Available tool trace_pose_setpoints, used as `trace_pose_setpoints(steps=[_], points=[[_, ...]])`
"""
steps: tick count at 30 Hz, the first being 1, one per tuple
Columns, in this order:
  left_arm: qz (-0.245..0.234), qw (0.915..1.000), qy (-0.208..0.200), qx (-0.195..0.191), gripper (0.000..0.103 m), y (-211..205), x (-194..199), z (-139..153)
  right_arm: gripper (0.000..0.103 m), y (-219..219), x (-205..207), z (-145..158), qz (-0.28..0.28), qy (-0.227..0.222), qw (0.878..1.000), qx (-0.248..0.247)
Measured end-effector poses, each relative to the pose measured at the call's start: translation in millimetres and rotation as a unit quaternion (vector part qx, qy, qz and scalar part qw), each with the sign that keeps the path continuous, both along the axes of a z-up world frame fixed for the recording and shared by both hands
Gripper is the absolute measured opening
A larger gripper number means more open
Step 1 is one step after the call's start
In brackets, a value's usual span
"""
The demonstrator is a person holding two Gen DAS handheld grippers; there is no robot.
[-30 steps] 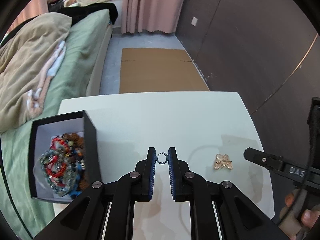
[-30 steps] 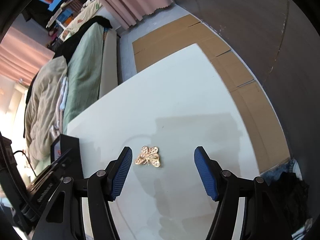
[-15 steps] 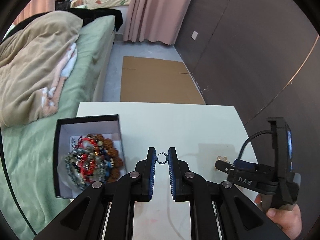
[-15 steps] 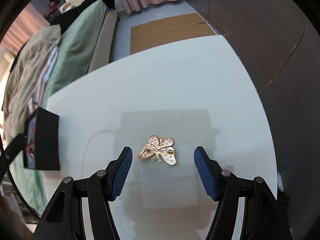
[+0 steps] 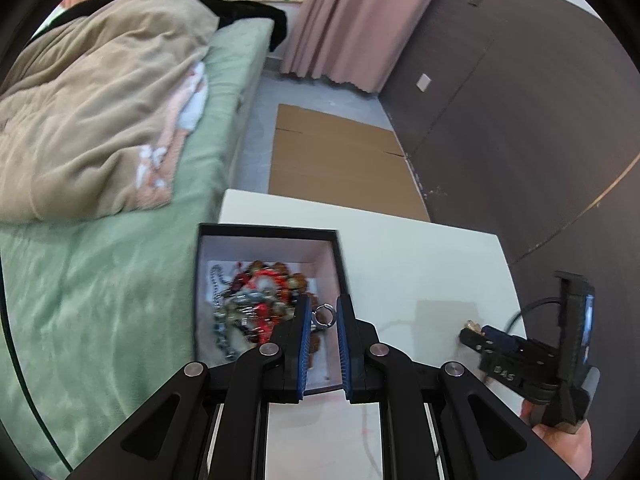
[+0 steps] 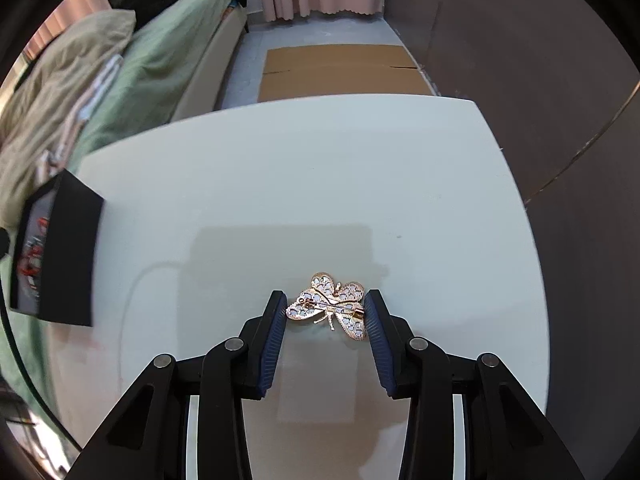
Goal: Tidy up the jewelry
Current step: 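Open the left gripper over the box to drop the silver ring, then carry the butterfly brooch over the box with the right gripper and open it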
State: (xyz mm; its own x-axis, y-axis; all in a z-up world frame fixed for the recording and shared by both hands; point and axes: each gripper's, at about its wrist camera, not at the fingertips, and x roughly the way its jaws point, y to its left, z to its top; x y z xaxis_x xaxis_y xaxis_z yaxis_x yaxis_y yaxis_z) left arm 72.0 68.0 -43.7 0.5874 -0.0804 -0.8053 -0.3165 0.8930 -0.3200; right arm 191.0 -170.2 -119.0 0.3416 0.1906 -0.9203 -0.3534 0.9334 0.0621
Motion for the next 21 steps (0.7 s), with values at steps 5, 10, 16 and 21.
trace_pose_setpoints(steps=[5, 10, 16, 21], points=[[0.003, 1.0000, 0.008, -0.004, 0.013, 7.3, -2.1, -3.4, 0.041, 4.2, -5.7, 17.4, 0.006, -0.007, 0.998, 0.064], [-0.014, 0.9994, 0.014, -0.028, 0.027, 6.9, -1.9, -4.7, 0.041, 12.9, -17.0, 31.2, 0.019, -0.007, 0.992, 0.126], [0.013, 0.9993, -0.012, -0.034, 0.066, 21.9, -12.7, 4.7, 0.041, 31.8, -26.2, 43.2, 0.043, -0.007, 0.981, 0.188], [0.045, 0.9978, -0.023, -0.044, 0.066, 42.7, -21.5, 8.6, 0.041, 53.3, -36.2, 56.3, 0.070, -0.008, 0.966, 0.248]])
